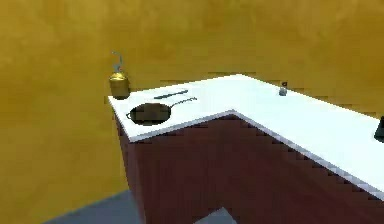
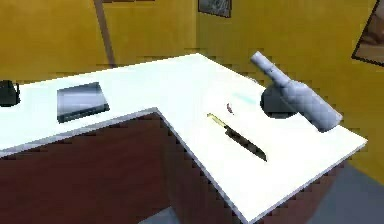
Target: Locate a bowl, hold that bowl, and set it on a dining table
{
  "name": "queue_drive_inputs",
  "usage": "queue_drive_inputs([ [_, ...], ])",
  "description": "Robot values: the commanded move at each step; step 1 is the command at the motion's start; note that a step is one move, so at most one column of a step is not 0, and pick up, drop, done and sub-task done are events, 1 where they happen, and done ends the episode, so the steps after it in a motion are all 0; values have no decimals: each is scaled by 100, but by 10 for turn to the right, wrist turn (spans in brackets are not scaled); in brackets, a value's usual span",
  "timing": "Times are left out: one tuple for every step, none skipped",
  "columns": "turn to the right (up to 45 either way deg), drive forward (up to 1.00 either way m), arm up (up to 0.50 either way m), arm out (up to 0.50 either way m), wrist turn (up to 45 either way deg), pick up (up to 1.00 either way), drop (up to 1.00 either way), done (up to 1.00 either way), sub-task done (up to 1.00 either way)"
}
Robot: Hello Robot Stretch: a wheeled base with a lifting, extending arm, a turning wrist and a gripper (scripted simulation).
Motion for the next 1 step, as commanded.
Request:
queue_drive_inputs([
  [-450,0,0,0,0,0,0,0,0],
])
